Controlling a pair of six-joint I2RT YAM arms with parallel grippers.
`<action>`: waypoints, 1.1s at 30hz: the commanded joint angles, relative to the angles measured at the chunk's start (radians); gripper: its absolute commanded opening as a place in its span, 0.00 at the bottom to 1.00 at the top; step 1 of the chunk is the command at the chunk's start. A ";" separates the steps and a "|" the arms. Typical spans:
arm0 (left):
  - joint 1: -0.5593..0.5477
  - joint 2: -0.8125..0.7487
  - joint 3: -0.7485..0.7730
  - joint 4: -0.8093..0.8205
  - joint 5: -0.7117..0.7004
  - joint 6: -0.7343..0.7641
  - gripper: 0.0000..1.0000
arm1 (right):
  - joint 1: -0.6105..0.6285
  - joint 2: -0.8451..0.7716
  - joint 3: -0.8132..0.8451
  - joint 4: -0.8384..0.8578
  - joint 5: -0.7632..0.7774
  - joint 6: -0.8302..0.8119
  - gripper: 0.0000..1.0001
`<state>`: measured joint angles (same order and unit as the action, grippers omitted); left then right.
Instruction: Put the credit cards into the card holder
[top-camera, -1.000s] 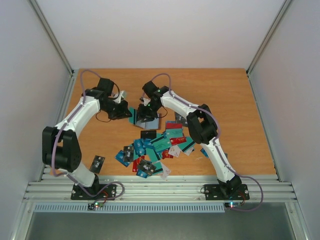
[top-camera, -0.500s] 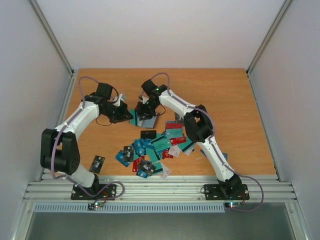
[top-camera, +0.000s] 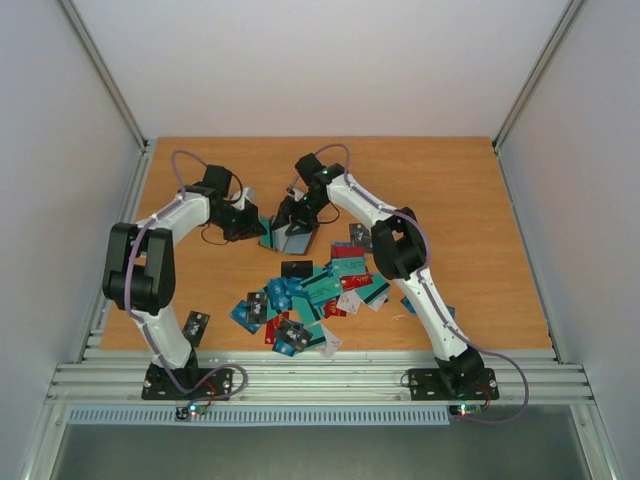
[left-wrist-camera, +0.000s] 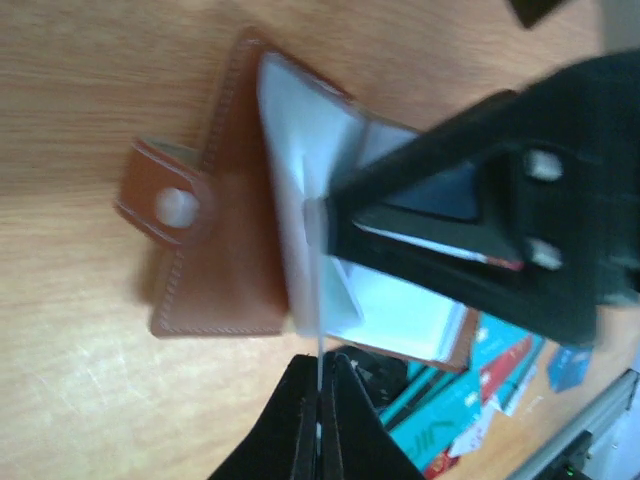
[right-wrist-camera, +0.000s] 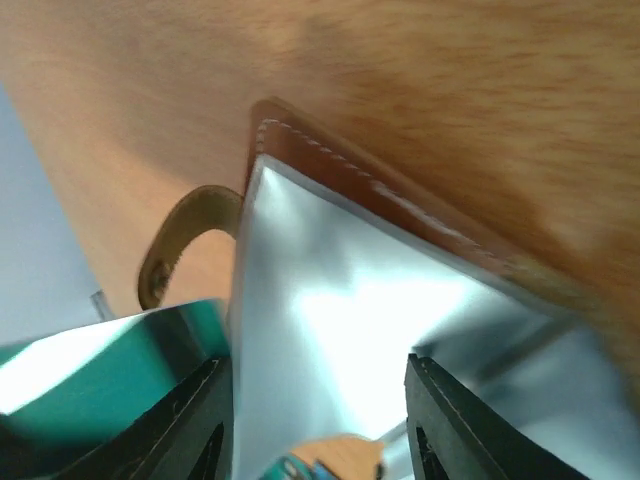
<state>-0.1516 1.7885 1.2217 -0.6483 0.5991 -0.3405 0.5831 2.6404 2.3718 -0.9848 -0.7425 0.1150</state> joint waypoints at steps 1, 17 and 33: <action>-0.005 0.067 0.024 0.021 -0.058 0.023 0.00 | 0.025 0.000 0.053 0.049 -0.131 0.028 0.49; 0.024 0.037 -0.103 0.070 -0.059 -0.028 0.00 | -0.034 0.055 0.118 0.047 -0.099 0.086 0.53; 0.023 -0.301 -0.139 -0.005 -0.022 -0.015 0.01 | -0.029 0.137 0.132 0.086 -0.153 0.075 0.50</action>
<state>-0.1299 1.5616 1.0050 -0.6071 0.5602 -0.4171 0.5415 2.7316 2.4756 -0.9131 -0.8707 0.1902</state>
